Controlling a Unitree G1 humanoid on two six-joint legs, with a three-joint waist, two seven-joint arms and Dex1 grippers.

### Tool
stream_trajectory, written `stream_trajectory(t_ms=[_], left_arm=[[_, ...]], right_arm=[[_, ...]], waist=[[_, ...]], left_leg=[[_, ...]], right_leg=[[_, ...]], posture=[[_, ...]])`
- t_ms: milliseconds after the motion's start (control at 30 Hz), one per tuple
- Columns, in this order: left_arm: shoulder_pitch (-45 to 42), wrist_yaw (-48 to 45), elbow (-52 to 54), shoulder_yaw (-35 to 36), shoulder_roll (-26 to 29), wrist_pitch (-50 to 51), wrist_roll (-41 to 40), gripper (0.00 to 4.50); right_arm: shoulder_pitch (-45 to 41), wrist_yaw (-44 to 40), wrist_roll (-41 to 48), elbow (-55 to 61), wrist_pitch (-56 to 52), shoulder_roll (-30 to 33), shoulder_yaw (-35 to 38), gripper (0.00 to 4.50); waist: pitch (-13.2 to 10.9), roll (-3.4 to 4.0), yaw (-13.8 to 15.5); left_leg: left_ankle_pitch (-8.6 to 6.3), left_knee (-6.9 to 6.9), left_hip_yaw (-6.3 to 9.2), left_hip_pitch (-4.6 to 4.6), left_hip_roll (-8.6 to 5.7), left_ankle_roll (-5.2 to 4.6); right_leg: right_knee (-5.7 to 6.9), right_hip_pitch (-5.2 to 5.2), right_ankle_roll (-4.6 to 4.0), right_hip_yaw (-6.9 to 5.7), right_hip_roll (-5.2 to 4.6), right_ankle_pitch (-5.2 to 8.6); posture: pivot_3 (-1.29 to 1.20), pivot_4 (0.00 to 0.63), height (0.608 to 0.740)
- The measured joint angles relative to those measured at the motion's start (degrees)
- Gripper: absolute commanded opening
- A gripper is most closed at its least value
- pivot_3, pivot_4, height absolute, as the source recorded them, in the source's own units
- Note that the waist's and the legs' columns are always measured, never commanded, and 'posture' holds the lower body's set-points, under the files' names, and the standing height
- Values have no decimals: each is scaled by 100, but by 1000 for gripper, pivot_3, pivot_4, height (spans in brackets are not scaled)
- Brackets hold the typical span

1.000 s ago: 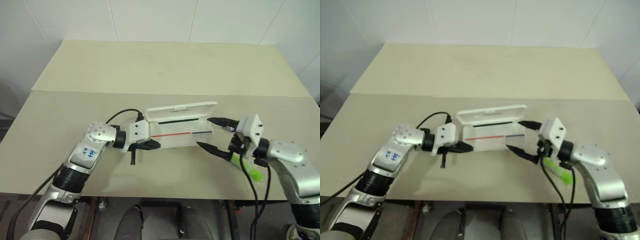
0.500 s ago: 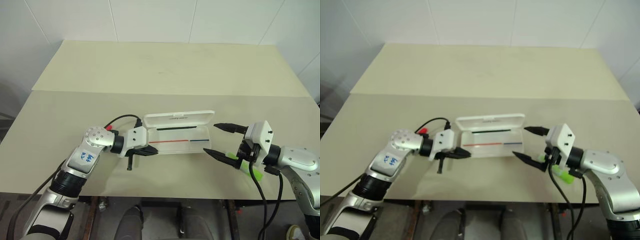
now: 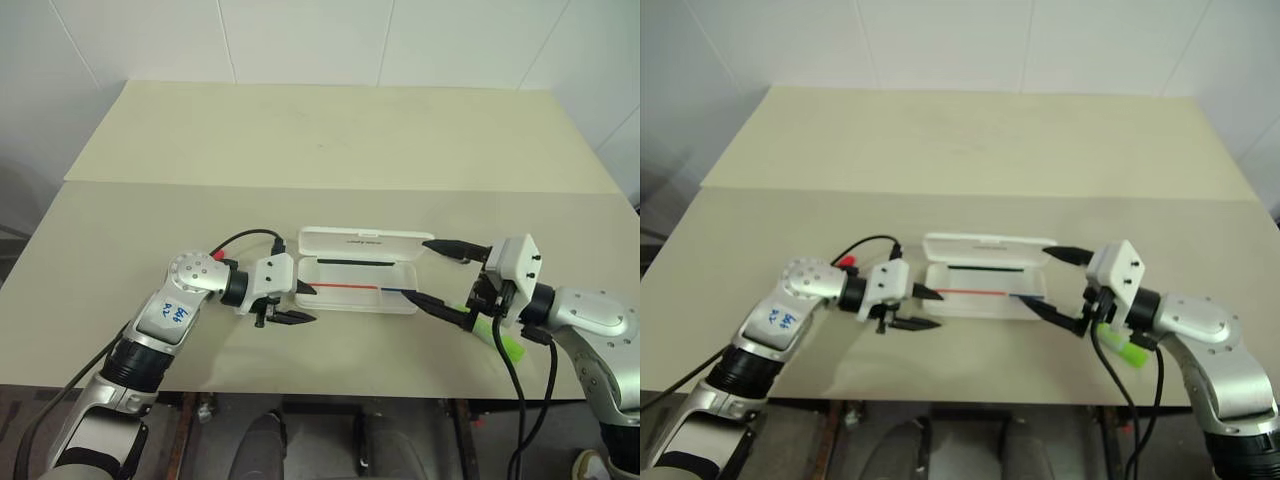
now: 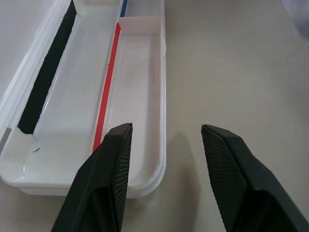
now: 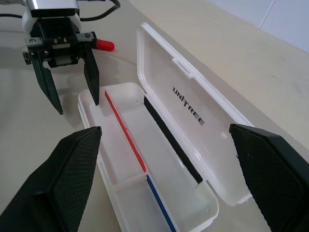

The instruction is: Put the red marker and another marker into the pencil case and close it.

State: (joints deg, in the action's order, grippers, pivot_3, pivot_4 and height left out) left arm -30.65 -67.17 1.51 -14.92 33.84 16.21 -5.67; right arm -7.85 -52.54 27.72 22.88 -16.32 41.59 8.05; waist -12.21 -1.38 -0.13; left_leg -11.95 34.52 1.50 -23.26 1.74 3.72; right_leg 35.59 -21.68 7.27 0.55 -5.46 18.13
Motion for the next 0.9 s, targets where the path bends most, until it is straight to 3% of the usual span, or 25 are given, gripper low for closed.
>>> stream_trajectory(t_ms=[333,433,600,800,900], left_arm=[[11,-296,866,391,461,661,-790,2265],[119,-361,1125,601,645,868,-1074,2855],[694,-535,1856,1221,1270,1459,-1864,4471],[1442,-114,2298,2220,1568,1757,-2294,4471],[1844,481,2330,2734,1396,1547,-2154,4471]], right_arm=[[-34,-21,-16,-51,12,-98,-133,4500],[-55,-45,-28,-81,15,-117,-150,4500],[-74,-117,3,-89,5,-104,-117,4500],[-87,-189,236,41,-131,69,-42,4500],[-265,-189,395,174,-252,76,-54,4500]], waist=[[0,0,-1],[0,0,-10],[0,0,-14],[0,0,-4],[-1,1,-3]], left_leg=[[-1,-1,1,-1,0,-1],[-1,0,0,0,1,-1],[-1,-7,0,1,5,-1],[-1,-4,0,2,4,-2],[-1,-3,-4,4,4,-2]], right_leg=[[0,0,1,0,0,0],[0,0,-1,0,0,1],[0,-1,-7,0,0,4],[-2,0,-47,0,-3,25],[-3,0,-61,3,-7,31]], posture=[[0,150,740],[0,150,740],[0,150,740],[0,150,740],[0,150,740]])
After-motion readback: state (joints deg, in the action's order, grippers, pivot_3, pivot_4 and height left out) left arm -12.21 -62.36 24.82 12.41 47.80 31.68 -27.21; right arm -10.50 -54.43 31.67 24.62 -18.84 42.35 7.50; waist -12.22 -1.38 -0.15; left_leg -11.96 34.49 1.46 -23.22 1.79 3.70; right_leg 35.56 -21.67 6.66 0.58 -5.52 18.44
